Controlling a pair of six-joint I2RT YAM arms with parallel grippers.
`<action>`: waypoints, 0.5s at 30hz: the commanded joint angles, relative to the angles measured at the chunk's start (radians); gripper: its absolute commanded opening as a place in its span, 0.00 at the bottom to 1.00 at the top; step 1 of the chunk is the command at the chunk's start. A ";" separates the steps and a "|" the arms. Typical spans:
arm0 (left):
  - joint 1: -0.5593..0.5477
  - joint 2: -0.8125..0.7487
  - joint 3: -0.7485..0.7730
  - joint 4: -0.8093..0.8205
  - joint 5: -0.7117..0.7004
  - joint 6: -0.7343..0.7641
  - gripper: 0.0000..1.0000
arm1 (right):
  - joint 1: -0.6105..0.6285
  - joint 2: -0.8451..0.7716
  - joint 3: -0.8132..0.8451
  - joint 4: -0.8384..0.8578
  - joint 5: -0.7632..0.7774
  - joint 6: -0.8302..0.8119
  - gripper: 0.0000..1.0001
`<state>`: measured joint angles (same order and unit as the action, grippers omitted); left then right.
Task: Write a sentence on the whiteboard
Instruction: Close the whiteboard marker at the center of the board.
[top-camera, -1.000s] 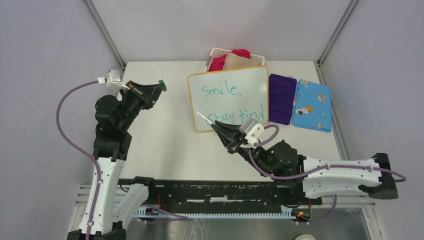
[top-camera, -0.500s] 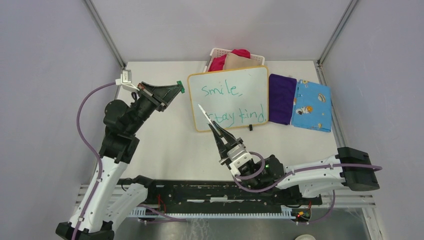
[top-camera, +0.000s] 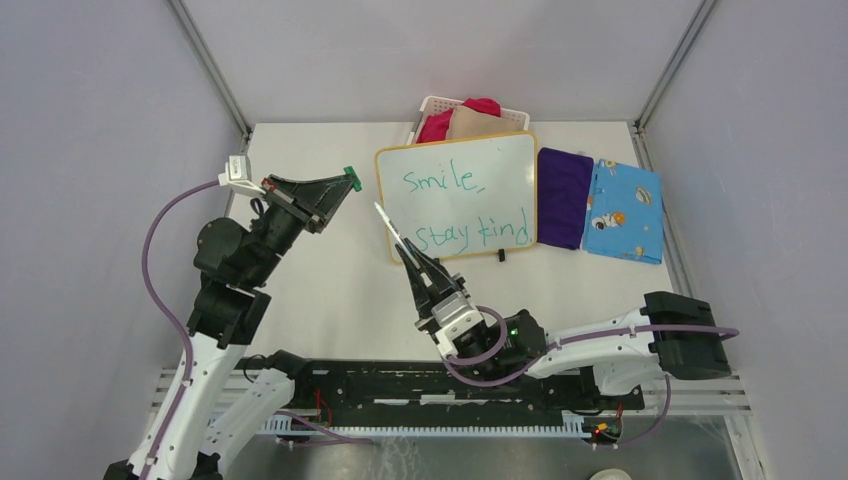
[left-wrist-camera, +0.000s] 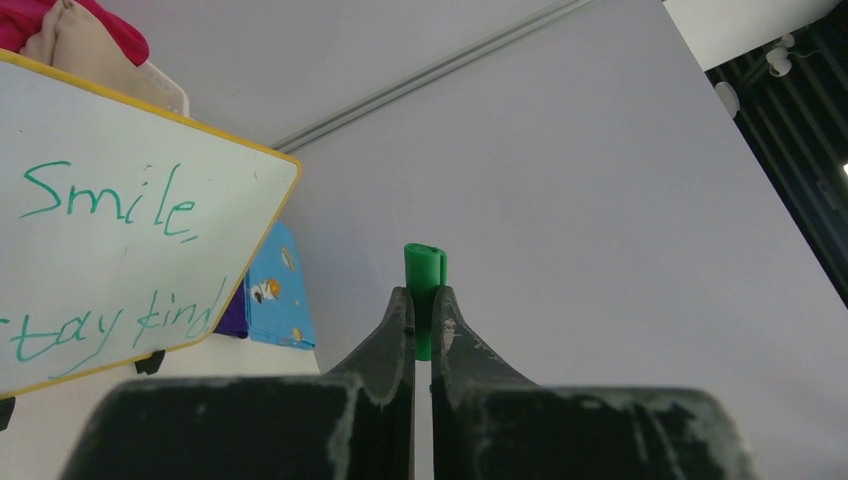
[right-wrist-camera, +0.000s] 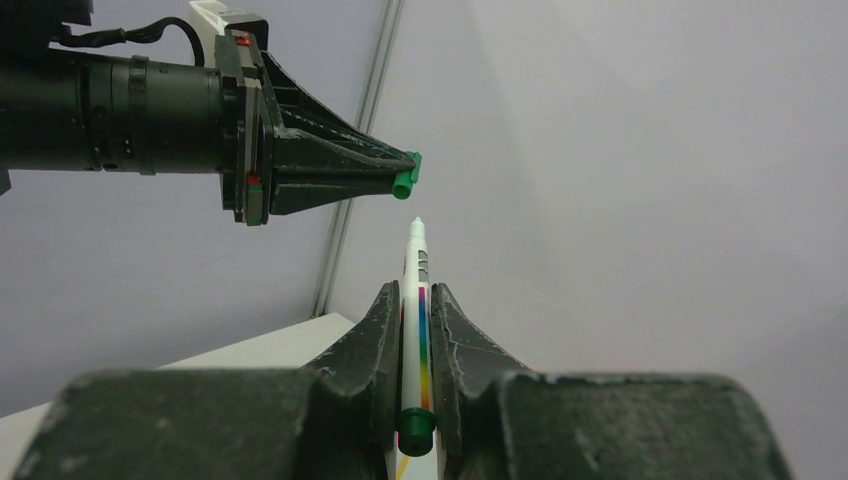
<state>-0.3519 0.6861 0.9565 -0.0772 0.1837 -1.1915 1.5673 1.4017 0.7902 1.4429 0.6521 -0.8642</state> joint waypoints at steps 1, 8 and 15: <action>-0.014 -0.013 0.041 0.002 -0.013 -0.037 0.02 | 0.007 0.023 0.078 0.041 -0.013 0.013 0.00; -0.023 -0.014 0.041 0.002 -0.001 -0.033 0.02 | 0.007 0.042 0.109 0.007 -0.019 0.037 0.00; -0.029 -0.020 0.045 0.002 0.006 -0.020 0.02 | 0.006 0.057 0.126 0.001 -0.008 0.045 0.00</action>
<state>-0.3740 0.6758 0.9565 -0.0818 0.1848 -1.1961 1.5688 1.4563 0.8677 1.4193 0.6468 -0.8375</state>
